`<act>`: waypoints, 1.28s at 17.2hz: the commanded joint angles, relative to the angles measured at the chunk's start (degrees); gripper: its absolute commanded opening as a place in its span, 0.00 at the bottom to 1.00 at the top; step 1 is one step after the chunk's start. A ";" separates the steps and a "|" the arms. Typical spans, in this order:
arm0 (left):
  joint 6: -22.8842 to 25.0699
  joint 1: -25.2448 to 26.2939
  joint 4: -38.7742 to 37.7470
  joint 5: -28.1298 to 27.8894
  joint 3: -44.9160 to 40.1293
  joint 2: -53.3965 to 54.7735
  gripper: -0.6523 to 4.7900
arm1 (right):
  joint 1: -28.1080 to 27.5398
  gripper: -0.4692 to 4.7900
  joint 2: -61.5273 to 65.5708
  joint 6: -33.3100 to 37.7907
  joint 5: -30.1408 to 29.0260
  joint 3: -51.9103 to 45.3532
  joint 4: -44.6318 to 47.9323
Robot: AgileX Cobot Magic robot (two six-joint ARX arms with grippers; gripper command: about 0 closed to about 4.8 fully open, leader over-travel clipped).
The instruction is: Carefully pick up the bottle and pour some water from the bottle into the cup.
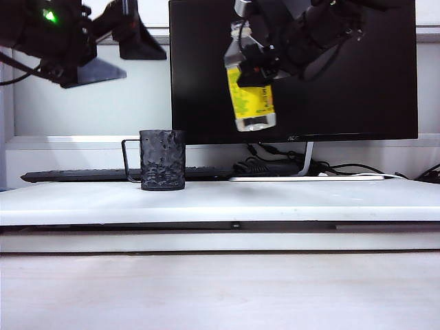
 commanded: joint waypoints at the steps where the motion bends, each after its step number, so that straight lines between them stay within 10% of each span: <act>1: 0.24 0.07 0.42 -0.07 0.17 -0.22 1.00 | 1.09 0.42 -0.59 -6.32 0.68 0.61 1.03; 10: 3.89 0.11 -3.61 -6.78 0.17 -0.15 1.00 | 1.81 0.42 1.97 -14.36 -6.38 0.59 13.18; 22: 6.27 0.11 -3.93 -6.75 0.15 1.84 1.00 | 3.48 0.42 14.97 -32.22 5.16 11.45 9.14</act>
